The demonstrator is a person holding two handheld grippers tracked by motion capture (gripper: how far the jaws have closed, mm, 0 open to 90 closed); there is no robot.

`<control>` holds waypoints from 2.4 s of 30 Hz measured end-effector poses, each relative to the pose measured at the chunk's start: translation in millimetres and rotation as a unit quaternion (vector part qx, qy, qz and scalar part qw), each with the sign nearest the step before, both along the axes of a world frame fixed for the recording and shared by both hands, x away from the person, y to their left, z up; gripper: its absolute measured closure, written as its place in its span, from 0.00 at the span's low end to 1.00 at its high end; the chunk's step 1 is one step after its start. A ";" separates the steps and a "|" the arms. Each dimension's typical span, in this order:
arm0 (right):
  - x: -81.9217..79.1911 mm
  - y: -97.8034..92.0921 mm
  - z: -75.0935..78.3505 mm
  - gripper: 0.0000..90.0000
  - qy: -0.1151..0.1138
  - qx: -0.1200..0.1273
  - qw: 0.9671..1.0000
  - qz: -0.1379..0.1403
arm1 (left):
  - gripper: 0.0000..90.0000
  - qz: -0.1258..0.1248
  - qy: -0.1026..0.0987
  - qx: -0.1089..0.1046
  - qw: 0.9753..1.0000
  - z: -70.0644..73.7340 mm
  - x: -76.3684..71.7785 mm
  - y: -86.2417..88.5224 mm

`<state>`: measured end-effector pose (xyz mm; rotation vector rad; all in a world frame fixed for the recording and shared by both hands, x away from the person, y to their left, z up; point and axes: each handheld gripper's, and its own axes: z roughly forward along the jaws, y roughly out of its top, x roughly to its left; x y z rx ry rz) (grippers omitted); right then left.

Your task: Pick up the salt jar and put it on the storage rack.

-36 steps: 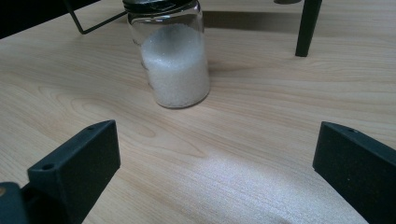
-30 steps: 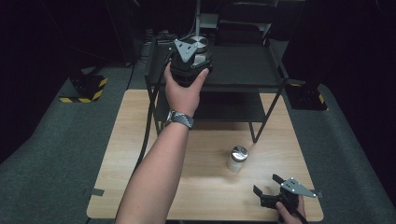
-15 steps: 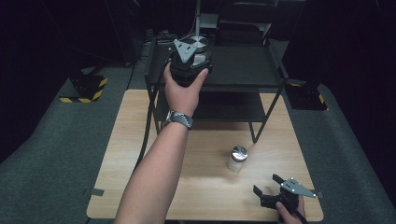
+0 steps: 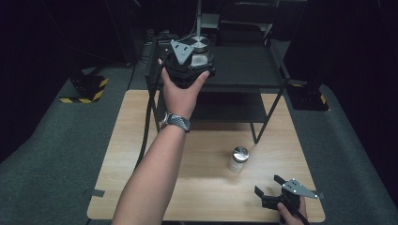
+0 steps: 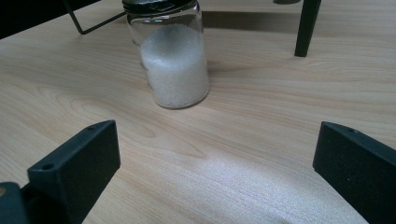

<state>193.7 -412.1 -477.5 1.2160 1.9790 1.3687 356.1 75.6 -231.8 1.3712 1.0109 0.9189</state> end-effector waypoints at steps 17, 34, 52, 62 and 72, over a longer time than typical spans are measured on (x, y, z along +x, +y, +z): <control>-0.6 1.1 0.0 0.00 -0.003 -0.004 1.000 0.001 | 0.01 -0.023 -0.029 0.001 0.999 -21.6 -47.5 31.0; -1.7 3.9 0.9 0.00 -0.004 -0.011 1.000 0.002 | 0.01 -0.036 -0.046 -0.001 0.998 -61.9 -97.4 61.4; -1.9 4.0 0.8 0.00 -0.005 -0.012 1.000 0.002 | 0.01 -0.050 -0.045 -0.007 0.998 -140.8 -138.1 94.3; -1.8 5.0 1.5 0.00 -0.004 -0.015 1.000 0.004 | 0.01 -0.052 -0.020 -0.006 0.998 -185.8 -158.5 107.8; -1.7 4.9 1.5 0.00 -0.004 -0.015 1.000 0.004 | 0.01 -0.054 0.011 0.007 0.998 -214.9 -172.6 114.4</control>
